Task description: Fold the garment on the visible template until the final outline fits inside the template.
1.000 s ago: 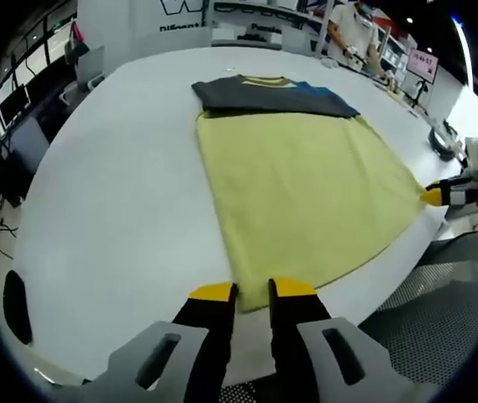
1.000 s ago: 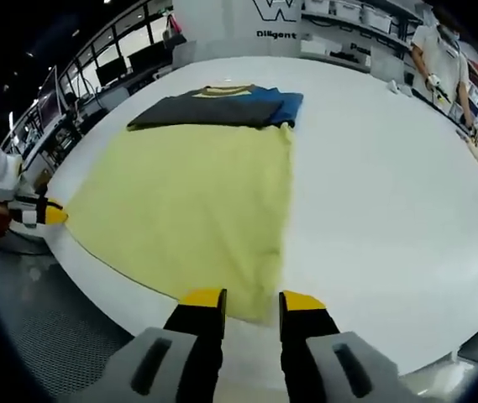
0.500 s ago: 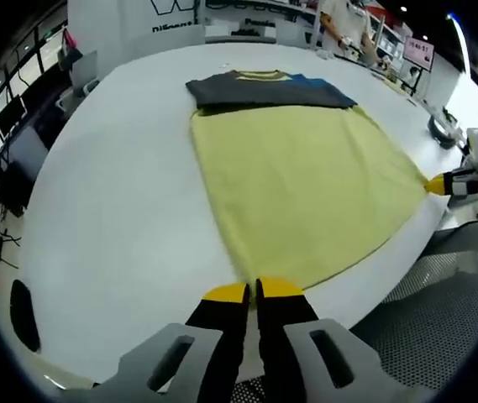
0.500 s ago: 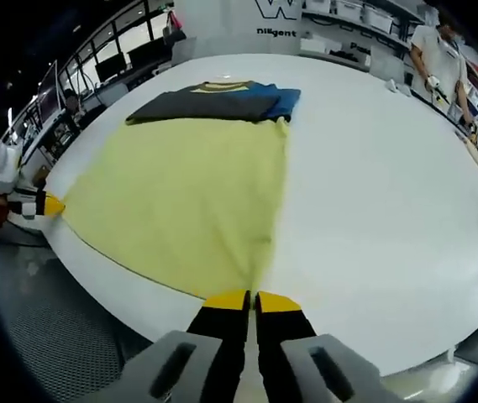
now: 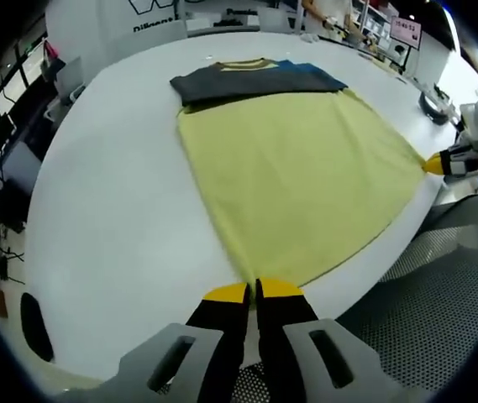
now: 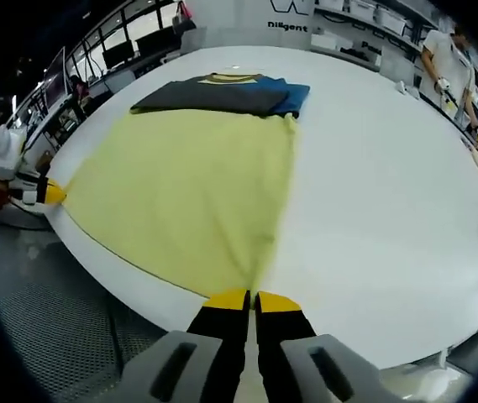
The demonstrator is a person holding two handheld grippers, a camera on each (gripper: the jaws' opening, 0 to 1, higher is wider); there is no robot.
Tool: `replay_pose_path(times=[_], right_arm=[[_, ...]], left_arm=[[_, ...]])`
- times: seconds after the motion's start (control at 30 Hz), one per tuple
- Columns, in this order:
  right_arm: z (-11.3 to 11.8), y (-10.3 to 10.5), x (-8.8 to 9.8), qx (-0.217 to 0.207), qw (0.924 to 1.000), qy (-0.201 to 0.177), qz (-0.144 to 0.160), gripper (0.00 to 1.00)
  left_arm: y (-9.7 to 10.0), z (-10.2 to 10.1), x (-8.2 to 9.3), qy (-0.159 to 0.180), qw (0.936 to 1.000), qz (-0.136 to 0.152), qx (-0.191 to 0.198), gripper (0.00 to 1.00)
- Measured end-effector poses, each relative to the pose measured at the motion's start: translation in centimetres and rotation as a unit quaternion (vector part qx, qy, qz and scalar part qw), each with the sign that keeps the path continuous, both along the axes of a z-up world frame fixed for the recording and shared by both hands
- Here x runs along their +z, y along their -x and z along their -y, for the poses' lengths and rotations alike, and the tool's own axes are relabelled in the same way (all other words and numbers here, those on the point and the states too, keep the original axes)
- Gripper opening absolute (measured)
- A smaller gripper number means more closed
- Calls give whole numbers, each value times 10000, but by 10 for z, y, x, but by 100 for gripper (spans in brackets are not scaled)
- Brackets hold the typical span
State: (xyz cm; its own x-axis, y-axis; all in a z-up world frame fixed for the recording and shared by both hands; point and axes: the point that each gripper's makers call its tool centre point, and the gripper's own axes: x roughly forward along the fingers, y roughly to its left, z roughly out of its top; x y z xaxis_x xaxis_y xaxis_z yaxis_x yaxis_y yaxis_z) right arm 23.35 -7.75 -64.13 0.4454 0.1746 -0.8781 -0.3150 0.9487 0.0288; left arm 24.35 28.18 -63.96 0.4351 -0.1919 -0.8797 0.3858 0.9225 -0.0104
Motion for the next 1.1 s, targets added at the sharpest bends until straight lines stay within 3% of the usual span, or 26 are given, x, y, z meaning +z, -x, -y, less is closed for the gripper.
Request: replay_pose_path(times=[0.6,0.9,1.1], right_arm=[[-2,27,-4,243,9982,-54,-551,0],[-3,34,-4,347,9970,18,-697,0],[-3,32,-1,205,9979,-87,-616,0]], left_arm=[[25,0,-1,-299,9972,-429,-534,7],[33,-1,-1,-313,9967,-539,-519,7],[33,-2,-1,-208,9979,-521,-322,7]])
